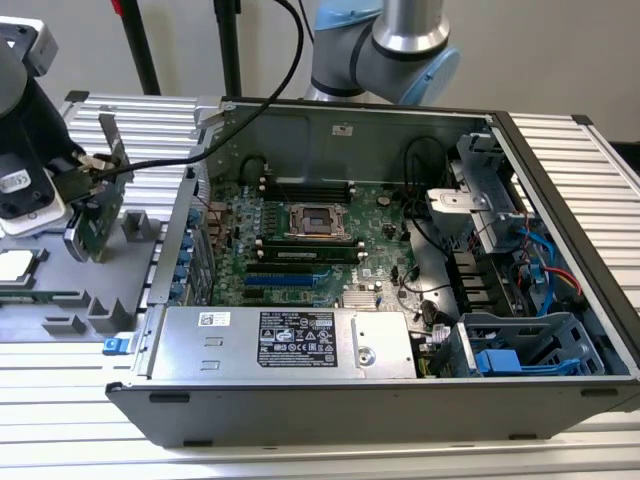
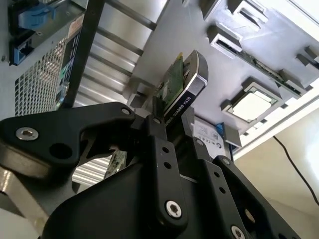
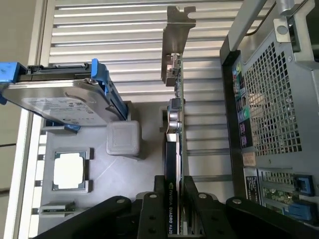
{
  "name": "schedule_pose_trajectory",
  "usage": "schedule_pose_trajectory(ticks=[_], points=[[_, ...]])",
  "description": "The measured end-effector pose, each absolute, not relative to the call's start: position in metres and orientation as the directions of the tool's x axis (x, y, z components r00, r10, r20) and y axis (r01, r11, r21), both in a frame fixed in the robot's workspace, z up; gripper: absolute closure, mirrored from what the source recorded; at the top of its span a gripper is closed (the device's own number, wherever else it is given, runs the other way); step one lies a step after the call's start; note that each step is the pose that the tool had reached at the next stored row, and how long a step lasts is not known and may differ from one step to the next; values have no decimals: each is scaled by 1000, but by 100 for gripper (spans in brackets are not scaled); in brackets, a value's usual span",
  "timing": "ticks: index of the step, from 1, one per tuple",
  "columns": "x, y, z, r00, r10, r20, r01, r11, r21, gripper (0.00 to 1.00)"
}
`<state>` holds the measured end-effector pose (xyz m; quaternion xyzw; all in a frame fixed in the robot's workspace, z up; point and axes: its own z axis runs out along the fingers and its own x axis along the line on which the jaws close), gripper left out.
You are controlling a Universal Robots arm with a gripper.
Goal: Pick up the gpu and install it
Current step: 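Pick up the gpu and move the gpu toward the slot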
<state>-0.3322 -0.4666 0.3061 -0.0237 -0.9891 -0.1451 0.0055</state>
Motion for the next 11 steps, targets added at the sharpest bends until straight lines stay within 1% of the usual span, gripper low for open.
schedule_pose_trajectory(ticks=[3,11], points=[[-332,-467,310,-999,45,23,50,957,286,100],[-332,-467,310,-999,45,23,50,957,286,100]])
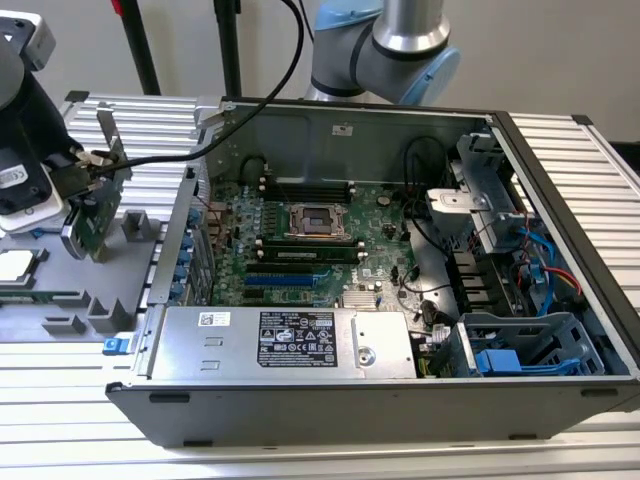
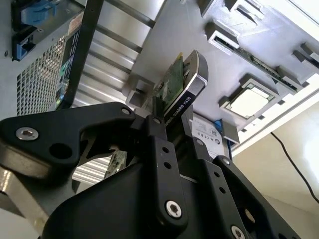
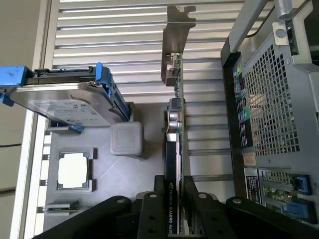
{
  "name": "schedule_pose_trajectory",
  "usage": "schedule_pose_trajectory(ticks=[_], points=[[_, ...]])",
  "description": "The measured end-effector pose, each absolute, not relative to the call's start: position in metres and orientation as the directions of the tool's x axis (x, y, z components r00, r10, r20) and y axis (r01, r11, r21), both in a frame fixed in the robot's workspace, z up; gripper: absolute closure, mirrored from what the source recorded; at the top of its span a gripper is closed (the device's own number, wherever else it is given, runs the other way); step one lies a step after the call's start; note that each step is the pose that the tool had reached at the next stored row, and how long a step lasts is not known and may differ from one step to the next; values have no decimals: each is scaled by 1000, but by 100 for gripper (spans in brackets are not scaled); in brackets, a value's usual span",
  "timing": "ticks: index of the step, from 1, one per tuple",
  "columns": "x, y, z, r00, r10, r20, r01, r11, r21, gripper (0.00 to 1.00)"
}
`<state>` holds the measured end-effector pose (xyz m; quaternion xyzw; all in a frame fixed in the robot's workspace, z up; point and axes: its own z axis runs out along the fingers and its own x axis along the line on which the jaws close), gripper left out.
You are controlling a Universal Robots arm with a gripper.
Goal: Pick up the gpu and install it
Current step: 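Pick up the gpu and move the gpu toward the slot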
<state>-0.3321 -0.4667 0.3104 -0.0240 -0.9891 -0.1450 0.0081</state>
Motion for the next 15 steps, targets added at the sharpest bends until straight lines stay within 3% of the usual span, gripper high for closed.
schedule_pose_trajectory(ticks=[15], points=[[-322,-467,320,-999,39,23,44,957,286,100]])
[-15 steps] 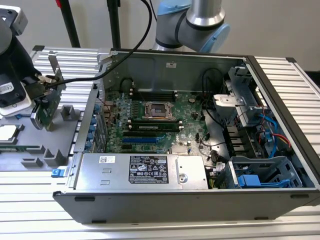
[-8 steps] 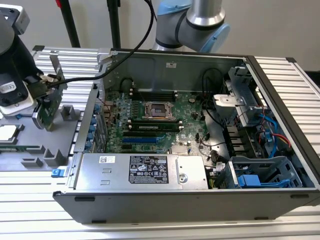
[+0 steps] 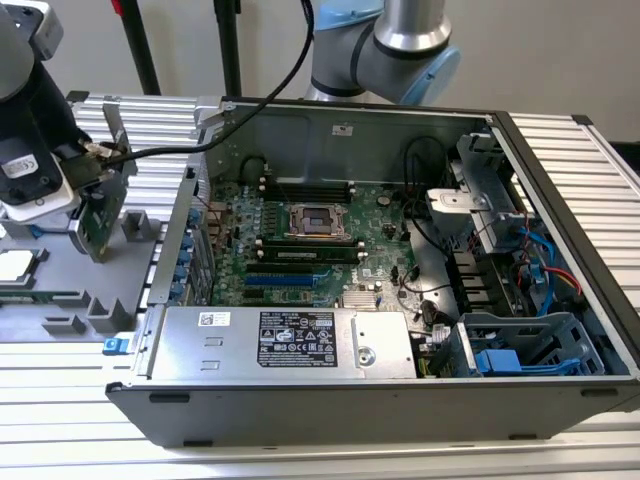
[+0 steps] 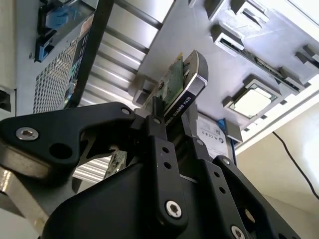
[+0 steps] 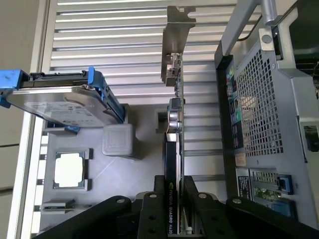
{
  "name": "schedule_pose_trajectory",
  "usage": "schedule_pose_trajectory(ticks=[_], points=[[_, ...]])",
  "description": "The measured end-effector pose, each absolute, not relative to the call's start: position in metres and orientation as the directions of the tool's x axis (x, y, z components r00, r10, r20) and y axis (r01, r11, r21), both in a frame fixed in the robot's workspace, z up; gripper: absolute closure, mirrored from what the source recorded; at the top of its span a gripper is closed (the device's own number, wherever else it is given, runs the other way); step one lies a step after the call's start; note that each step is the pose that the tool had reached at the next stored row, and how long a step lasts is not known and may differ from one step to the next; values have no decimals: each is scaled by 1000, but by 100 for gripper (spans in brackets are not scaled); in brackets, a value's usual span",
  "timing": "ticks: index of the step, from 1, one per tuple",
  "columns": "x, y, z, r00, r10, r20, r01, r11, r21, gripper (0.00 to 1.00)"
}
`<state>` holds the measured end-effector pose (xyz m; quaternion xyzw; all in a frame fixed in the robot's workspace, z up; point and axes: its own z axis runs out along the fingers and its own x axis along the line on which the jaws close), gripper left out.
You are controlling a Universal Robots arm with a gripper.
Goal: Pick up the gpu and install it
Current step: 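Pick up the gpu and move the gpu toward the slot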
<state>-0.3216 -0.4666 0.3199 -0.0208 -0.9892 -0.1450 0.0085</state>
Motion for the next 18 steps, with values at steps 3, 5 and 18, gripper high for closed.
schedule_pose_trajectory(ticks=[3,5,18], points=[[-321,-467,322,-999,34,23,39,957,287,100],[-320,-467,323,-999,31,23,36,957,286,100],[-319,-467,325,-1000,28,12,31,958,287,100]])
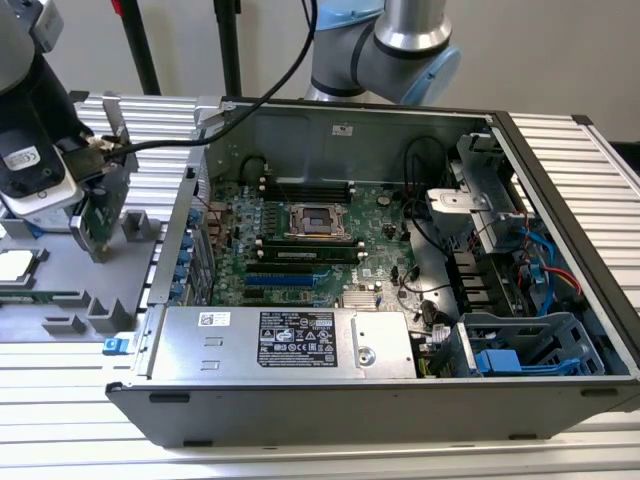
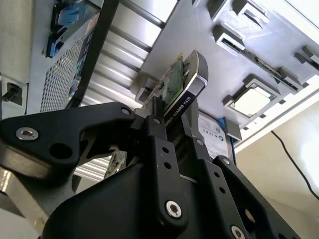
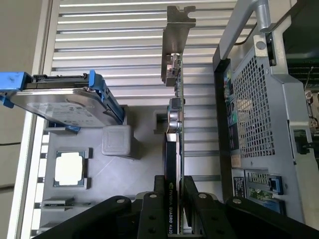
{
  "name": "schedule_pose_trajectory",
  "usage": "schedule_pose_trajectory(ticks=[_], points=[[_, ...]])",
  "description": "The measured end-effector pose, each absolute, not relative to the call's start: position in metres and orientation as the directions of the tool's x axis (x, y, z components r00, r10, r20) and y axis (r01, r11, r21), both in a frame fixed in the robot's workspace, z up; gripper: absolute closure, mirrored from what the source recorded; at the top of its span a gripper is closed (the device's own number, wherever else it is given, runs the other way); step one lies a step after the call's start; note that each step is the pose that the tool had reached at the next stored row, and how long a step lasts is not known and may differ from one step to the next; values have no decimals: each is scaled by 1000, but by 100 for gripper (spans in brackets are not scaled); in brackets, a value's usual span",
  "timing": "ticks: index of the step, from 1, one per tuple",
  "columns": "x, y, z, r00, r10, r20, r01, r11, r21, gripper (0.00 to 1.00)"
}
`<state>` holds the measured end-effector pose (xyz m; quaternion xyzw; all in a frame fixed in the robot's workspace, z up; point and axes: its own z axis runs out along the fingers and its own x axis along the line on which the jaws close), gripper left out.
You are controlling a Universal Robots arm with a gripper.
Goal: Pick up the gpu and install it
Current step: 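Pick up the gpu and move the gpu toward the slot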
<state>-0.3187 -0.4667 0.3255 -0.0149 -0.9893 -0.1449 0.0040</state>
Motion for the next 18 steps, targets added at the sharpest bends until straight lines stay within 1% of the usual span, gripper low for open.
schedule_pose_trajectory(ticks=[3,13,18], points=[[-319,-467,325,-1000,28,1,27,958,287,100],[-319,-467,328,-1000,30,0,29,958,286,100],[-318,-467,329,-1000,30,0,29,962,270,100]])
